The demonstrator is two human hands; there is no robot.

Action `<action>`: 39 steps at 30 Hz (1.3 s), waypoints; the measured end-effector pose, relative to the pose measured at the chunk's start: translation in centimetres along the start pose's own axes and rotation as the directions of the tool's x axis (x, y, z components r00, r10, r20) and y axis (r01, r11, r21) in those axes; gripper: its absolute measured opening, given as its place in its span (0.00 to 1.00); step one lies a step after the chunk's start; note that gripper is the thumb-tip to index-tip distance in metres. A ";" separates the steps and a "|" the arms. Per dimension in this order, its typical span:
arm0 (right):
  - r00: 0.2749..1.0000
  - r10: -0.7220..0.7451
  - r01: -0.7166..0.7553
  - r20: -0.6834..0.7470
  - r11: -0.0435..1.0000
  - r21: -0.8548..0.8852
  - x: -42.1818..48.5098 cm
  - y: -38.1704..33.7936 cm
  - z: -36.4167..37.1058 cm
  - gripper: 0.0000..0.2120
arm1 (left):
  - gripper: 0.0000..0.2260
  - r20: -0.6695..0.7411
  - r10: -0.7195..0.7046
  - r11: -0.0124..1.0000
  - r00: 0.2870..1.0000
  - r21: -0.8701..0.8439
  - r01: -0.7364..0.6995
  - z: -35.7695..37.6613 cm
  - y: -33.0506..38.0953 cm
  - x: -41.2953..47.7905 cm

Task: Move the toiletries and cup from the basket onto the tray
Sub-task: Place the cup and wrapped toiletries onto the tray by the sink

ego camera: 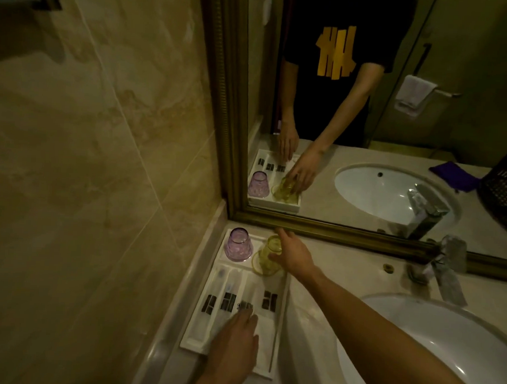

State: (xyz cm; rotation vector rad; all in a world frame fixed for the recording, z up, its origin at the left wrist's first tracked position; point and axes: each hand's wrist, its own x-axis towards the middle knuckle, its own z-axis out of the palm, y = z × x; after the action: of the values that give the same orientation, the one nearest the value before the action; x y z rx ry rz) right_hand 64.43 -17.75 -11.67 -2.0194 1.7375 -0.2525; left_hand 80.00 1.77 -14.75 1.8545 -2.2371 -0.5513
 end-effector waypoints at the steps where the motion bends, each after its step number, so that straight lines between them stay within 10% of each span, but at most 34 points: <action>1: 1.000 -0.017 0.017 0.011 1.000 -0.020 0.2 0.1 0.2 0.34 | 0.23 0.002 -0.012 1.000 1.000 -0.004 0.012 -0.2 -0.1 0.7; 18: 0.972 -0.109 0.127 -0.210 0.989 0.078 0.1 1.3 -1.9 0.29 | 0.32 0.026 -0.016 0.993 1.000 0.117 0.013 2.9 -1.5 11.6; 39: 0.999 -0.029 0.029 -0.028 1.000 -0.010 -0.2 0.2 0.8 0.30 | 0.32 -0.002 -0.001 0.976 1.000 0.217 0.002 1.8 -4.5 8.3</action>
State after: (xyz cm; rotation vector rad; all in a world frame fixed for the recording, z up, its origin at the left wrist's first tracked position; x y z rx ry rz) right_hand 64.53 -17.40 -12.43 -2.0584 1.7306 -0.2835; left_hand 81.70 -6.65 -18.91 1.9542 -2.3780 -0.3149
